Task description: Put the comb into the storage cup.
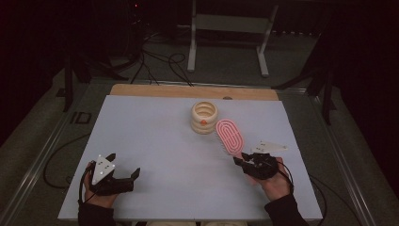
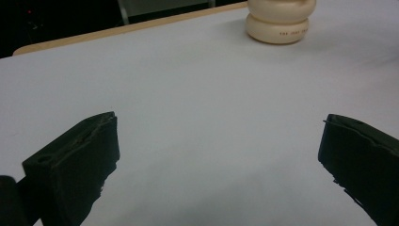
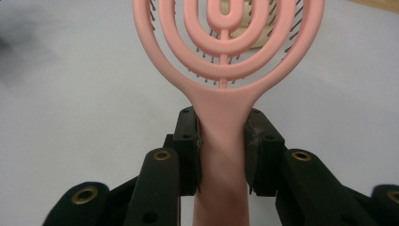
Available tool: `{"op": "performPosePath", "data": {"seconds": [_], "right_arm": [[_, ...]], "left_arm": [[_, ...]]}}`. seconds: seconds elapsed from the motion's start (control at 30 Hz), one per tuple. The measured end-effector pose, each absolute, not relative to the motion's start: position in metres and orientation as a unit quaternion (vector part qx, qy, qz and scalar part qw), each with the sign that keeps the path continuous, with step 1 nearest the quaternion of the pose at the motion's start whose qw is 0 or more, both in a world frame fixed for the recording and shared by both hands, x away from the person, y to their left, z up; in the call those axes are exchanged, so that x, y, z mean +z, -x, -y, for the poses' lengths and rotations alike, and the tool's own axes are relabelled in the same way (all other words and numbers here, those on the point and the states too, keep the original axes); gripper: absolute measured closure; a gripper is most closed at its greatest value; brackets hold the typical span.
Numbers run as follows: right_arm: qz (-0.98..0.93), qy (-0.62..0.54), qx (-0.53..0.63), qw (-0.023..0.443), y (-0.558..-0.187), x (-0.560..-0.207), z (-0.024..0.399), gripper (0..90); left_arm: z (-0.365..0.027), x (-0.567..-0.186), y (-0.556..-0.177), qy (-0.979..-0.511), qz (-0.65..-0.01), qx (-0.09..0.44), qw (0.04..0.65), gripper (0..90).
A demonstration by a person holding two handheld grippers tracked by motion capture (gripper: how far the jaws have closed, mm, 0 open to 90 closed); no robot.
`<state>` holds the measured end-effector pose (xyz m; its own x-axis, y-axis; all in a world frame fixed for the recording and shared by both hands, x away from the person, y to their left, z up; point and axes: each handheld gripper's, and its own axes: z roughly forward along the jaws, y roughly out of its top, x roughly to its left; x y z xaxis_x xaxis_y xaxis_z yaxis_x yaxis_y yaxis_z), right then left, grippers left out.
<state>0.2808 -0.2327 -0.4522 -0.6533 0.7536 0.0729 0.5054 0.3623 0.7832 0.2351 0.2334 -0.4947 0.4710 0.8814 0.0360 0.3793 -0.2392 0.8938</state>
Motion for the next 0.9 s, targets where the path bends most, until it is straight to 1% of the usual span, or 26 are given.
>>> {"op": "performPosePath", "data": {"seconds": [0.6, 0.9], "right_arm": [[-0.816, -0.360, 0.428, 0.149, -0.282, -0.452, 0.209, 69.6], [-0.829, -0.343, 0.419, 0.141, -0.285, -0.453, 0.192, 69.6]], "left_arm": [[-0.228, -0.498, -0.238, -0.748, -0.420, 0.277, 0.433, 0.4], [-0.231, -0.498, -0.237, -0.742, -0.428, 0.278, 0.436, 0.4]]}}
